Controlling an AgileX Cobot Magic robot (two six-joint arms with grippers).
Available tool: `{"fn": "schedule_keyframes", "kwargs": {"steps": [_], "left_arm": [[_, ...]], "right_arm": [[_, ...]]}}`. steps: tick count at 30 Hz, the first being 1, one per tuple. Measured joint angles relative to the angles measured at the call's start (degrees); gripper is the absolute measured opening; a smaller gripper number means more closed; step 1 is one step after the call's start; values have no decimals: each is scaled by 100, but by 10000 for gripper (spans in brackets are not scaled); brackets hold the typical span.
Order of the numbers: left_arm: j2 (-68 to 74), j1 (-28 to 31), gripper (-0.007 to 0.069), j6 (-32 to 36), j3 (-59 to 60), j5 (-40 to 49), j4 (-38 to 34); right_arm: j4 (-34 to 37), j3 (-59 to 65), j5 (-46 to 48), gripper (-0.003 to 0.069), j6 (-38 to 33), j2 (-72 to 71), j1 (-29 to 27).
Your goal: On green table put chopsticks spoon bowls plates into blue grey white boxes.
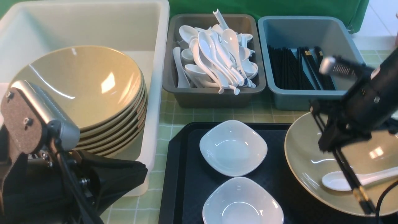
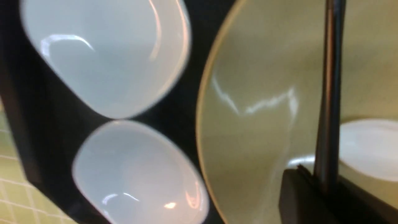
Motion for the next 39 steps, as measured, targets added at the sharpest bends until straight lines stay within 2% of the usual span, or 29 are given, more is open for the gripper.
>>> {"fn": "schedule_keyframes", "kwargs": {"steps": [7,12,15,20,28,32,35,36,38,39], "left_arm": [[0,0,-1,781,0,-64,-584],[0,0,-1,1168,0,-177,-869],[0,0,-1,1291,0,-183,-944],[0,0,-1,1314,0,-195,-1084],[0,0,-1,1119,0,-179,-1289],[0,0,-1,1021,0,-80,-1295],[0,0,-1,989,0,57,-1295],[0,0,-1,989,0,65,-1295],[0,0,-1,984,0,194,-1295],[0,0,-1,984,0,215,-1295]], "right_arm": [[501,-1182,-234,57,-69,265,-332],[1547,-2384,-472,57,-272,1251,-694],[1879,-3071,-702,57,-392,1949,-847],[1975,-3942,-1317,57,-577,2977,-938],[1974,-4073,-2139,82,-855,3656,-938],[1787,-4073,-2208,148,-968,3737,-938],[1495,-4077,-2135,262,-968,3635,-958],[1476,-4077,-2111,277,-968,3612,-963],[1196,-4077,-1913,371,-1100,3348,-971],[1196,-4077,-1891,371,-1118,3320,-971]]}}
